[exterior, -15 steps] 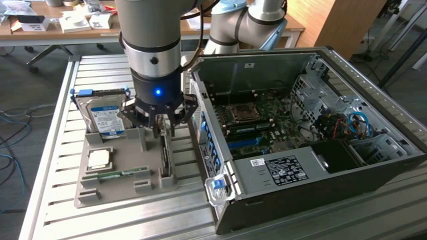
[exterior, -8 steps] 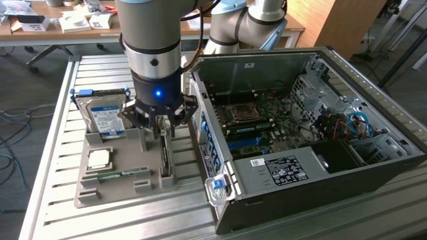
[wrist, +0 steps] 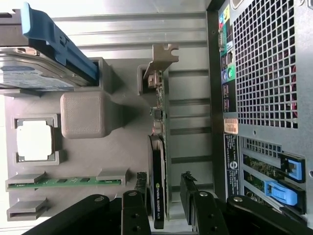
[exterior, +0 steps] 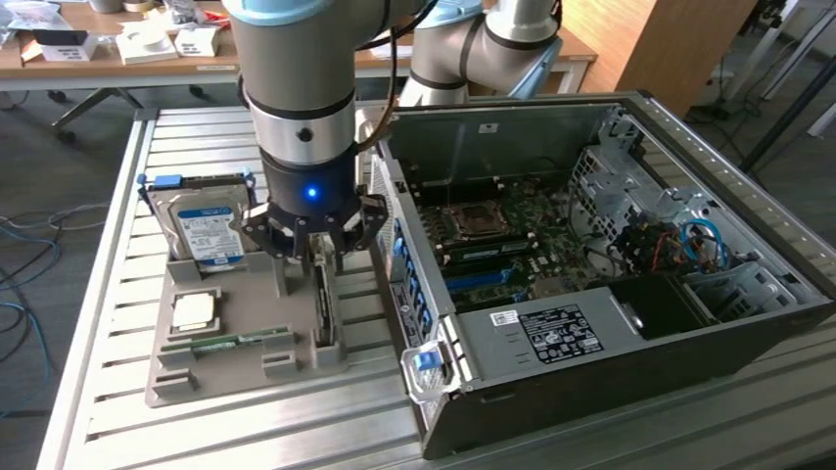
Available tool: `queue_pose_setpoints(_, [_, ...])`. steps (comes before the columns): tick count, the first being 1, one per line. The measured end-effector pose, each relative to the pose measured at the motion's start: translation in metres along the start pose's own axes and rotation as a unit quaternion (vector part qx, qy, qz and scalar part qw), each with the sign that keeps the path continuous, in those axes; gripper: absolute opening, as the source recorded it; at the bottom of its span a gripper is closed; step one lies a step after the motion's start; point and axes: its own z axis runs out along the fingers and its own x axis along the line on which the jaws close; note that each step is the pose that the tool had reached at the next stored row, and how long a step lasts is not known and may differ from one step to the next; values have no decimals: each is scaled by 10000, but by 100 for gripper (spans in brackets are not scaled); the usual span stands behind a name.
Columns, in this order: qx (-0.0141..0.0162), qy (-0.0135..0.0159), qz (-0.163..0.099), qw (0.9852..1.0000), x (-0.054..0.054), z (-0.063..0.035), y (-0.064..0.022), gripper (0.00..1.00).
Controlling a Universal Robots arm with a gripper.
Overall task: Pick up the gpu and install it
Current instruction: 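Pick up the gpu and move the gpu toward the slot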
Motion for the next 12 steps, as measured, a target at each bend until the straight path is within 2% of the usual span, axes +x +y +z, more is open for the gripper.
queue_pose_setpoints(12, [1, 0, 0, 10000, 4, 200, -11, 42])
